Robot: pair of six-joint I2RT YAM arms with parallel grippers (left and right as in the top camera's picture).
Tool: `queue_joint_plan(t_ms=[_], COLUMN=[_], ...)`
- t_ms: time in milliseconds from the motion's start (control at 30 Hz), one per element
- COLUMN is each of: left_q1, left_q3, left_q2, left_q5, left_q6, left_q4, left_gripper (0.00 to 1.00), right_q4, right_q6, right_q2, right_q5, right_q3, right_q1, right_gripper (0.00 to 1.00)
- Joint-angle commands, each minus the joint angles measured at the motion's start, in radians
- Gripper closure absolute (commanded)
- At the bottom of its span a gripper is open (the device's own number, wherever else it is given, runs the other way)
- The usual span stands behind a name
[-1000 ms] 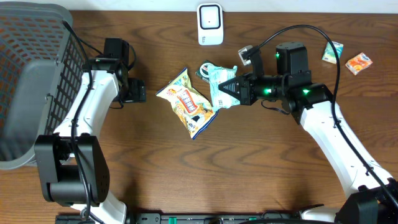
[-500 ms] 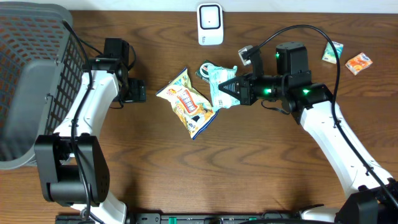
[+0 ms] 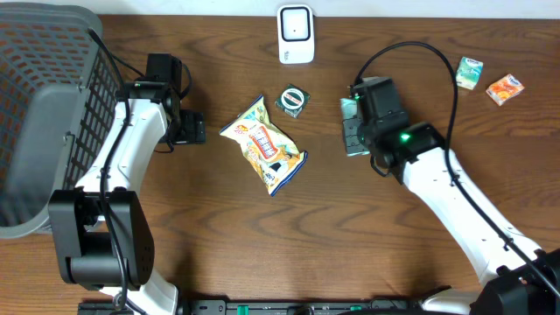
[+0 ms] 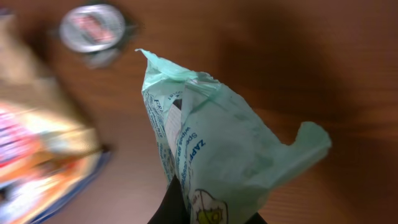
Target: Scan the item barcode
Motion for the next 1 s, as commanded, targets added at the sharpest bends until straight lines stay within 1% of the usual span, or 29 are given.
queue_joint_plan(t_ms=[0, 167, 300, 367, 433, 467, 500, 533, 567, 600, 633, 700, 767, 833, 867, 967], left_q1=[0.001, 0.001, 0.001, 0.001, 0.001, 0.001, 0.001, 0.001, 0.001, 0.001, 0.001, 0.001, 0.001, 0.001, 0.001, 0.001], left_q3=[-0.003, -0.003, -0.003, -0.003, -0.003, -0.003, -0.003, -0.003, -0.003, -0.003, -0.003, -0.003, -0.003, -0.003, -0.003, -0.003], left_q2=[0.001, 0.001, 0.001, 0.001, 0.001, 0.001, 0.001, 0.001, 0.001, 0.001, 0.001, 0.001, 0.001, 0.001, 0.001, 0.001], left_q5=[-0.006, -0.006, -0.006, -0.006, -0.006, -0.006, -0.006, -0.006, -0.006, -0.006, -0.006, -0.006, -0.006, -0.006, -0.006, -0.006], left_q6=[0.006, 0.006, 0.006, 0.006, 0.006, 0.006, 0.006, 0.006, 0.006, 0.006, 0.006, 0.006, 0.006, 0.005, 0.006, 0.006], left_q4=[-0.003, -0.003, -0.003, -0.003, -0.003, -0.003, -0.003, -0.003, -0.003, -0.003, -0.003, -0.003, -0.003, -0.003, -0.003, -0.003], left_gripper=[0.02, 0.02, 0.02, 0.02, 0.02, 0.02, 0.02, 0.02, 0.02, 0.02, 0.02, 0.02, 0.02, 0.02, 0.02, 0.02], right_q4=[-0.018, -0.017, 0.005, 0.009, 0.014, 0.015, 0.015, 0.016, 0.019, 0.021, 0.024, 0.027, 0.027, 0.022, 0.013, -0.001], right_q6=[-0.011, -0.014, -0.013, -0.013, -0.013, -0.013, -0.013, -0.013, -0.013, -0.013, -0.013, -0.013, -0.013, -0.013, -0.013, 0.000], right_q2=[0.072, 0.233, 0.321, 0.326, 0.326, 0.326, 0.326, 0.326, 0.326, 0.326, 0.326, 0.326, 0.326, 0.324, 0.324, 0.324], right_q5=[0.442, 0.512, 0.509, 0.498, 0.446, 0.415, 0.399, 0.377, 0.365, 0.354, 0.327, 0.272, 0.242, 0.246, 0.254, 0.257], right_q3=[0.003, 0.003, 0.003, 0.003, 0.003, 0.003, 0.003, 0.003, 0.003, 0.003, 0.003, 0.006, 0.013, 0.027, 0.043, 0.081], right_q1=[0.032, 0.055, 0.099, 0.123, 0.168, 0.189, 0.197, 0.208, 0.216, 0.224, 0.234, 0.239, 0.238, 0.229, 0.217, 0.169], right_gripper=[0.99, 0.99, 0.92, 0.88, 0.84, 0.79, 0.75, 0.66, 0.53, 0.46, 0.50, 0.55, 0.56, 0.54, 0.48, 0.42])
